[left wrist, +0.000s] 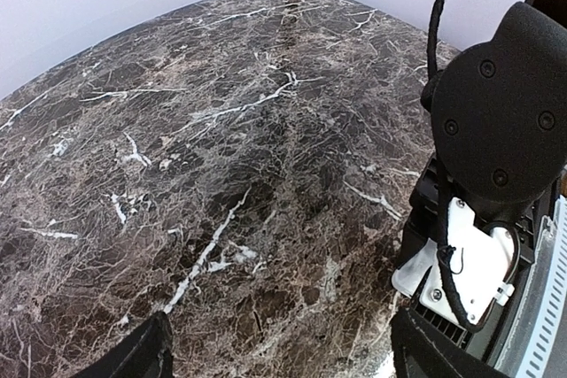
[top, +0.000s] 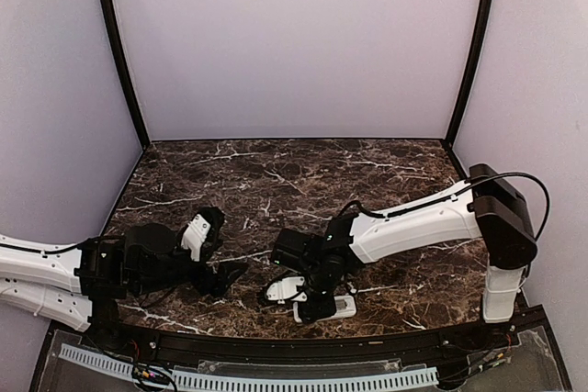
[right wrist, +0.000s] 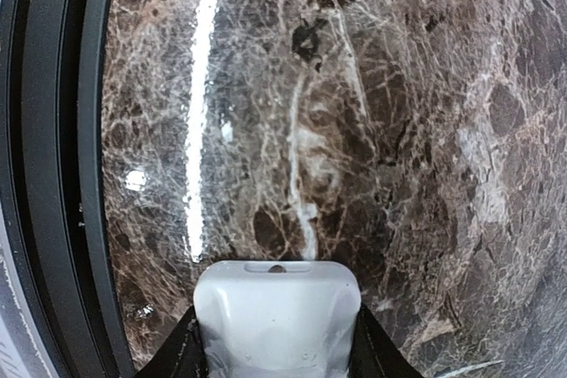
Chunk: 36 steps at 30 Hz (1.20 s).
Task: Load the batteries into the remote control
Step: Pick up the remote control from the center of the board, then pass from the right arm to the left
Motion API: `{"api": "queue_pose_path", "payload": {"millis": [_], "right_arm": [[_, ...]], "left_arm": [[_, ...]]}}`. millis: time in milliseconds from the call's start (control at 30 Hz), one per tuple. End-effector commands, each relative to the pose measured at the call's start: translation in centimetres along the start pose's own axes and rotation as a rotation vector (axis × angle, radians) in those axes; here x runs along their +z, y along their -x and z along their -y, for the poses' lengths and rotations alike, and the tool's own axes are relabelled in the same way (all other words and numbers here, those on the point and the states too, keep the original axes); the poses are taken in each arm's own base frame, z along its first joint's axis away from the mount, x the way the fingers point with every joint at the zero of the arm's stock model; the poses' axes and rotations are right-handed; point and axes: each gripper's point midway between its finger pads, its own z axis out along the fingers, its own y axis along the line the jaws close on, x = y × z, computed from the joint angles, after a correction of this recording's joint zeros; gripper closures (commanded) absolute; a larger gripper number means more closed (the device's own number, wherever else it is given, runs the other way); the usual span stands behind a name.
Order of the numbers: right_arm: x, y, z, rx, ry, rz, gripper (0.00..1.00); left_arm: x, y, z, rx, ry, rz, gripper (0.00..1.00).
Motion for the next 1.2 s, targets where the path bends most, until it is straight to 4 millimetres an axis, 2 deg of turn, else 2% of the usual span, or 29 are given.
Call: {"api": "queue_pose_path", "payload": {"millis": [0, 200, 333, 400, 500, 633, 733, 900, 1167], "right_arm": [[-1.3, 1.0, -1.1, 0.016, 0.046, 0.025, 0.73], [-6.9, 5.1, -0.1, 0.07, 0.048, 0.271, 0.79], [-12.2, 7.3, 1.4, 0.145, 0.063, 0.498, 0.81], [-14.7, 7.9, 2.4, 0.175, 0.056, 0.607, 0.81], [-17.0, 8.2, 3.5, 0.208, 0.009, 0.687, 0.82], [-20.3, 9.1, 3.7, 0.221, 0.0, 0.779, 0.82], [-22.9, 9.9, 3.5, 0.208, -0.009, 0.851, 0.82], [-25.8, 10.8, 3.2, 0.185, -0.02, 0.934, 0.83], [-28.0, 12.2, 1.2, 0.111, -0.005, 0.976, 0.83]], "left_arm": [[-0.4, -0.7, -0.1, 0.045, -0.019, -0.011, 0.17], [-0.4, 0.0, 0.5, 0.099, -0.039, -0.013, 0.19], [-0.8, 1.5, 1.9, 0.123, -0.108, 0.016, 0.2], [-1.0, 2.2, 2.8, 0.136, -0.157, 0.036, 0.21], [-1.2, 2.7, 3.8, 0.151, -0.212, 0.059, 0.21], [-1.4, 3.4, 5.9, 0.173, -0.324, 0.116, 0.21], [-1.7, 5.2, 7.3, 0.189, -0.389, 0.2, 0.21], [-2.6, 9.1, 9.0, 0.194, -0.456, 0.361, 0.16], [-2.7, 11.5, 10.8, 0.213, -0.522, 0.472, 0.14]]}}
